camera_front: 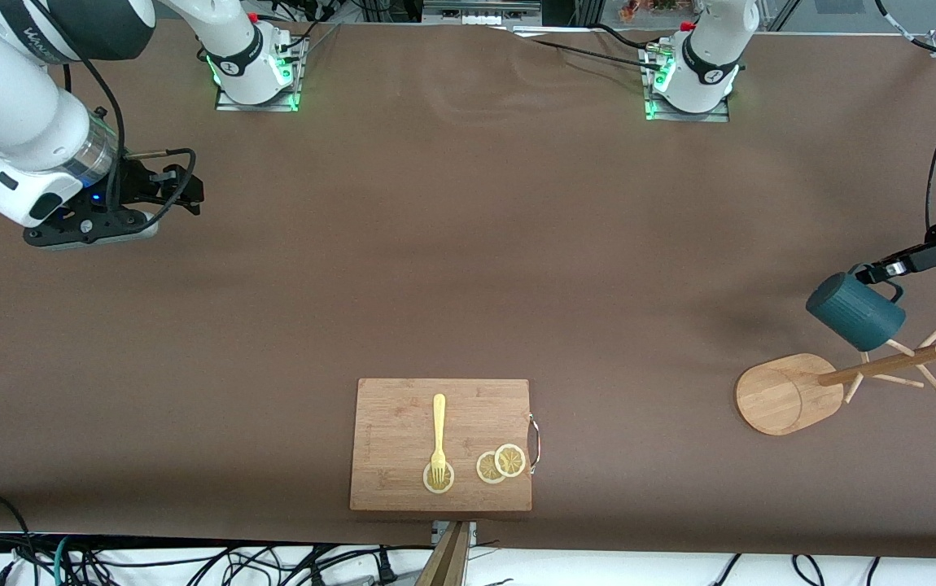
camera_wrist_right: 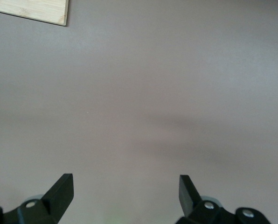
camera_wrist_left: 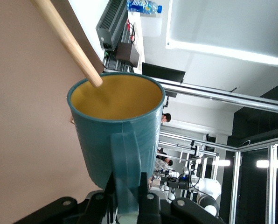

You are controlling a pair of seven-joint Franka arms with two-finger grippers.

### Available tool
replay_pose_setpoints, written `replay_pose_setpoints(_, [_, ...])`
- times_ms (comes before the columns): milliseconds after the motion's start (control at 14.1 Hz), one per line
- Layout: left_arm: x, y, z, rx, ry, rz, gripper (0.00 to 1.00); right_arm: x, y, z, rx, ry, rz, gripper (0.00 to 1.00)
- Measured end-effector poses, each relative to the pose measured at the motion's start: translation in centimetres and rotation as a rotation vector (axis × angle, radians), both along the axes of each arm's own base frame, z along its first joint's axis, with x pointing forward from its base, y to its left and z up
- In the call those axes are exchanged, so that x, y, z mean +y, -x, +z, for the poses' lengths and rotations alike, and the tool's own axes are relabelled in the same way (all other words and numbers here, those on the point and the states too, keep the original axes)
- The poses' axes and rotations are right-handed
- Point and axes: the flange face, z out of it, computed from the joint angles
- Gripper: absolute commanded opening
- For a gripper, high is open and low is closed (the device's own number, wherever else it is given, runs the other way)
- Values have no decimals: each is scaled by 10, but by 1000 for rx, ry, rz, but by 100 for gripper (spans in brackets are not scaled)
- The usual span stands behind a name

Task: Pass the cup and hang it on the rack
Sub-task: 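Carry the mug with the left gripper over the wooden rack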

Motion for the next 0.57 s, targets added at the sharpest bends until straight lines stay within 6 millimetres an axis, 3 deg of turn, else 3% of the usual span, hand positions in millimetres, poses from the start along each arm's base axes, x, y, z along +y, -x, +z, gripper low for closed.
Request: replay_pose_setpoints(566, [9,-2,-42,29,91,75,0,0,0,0,0,0,0,100])
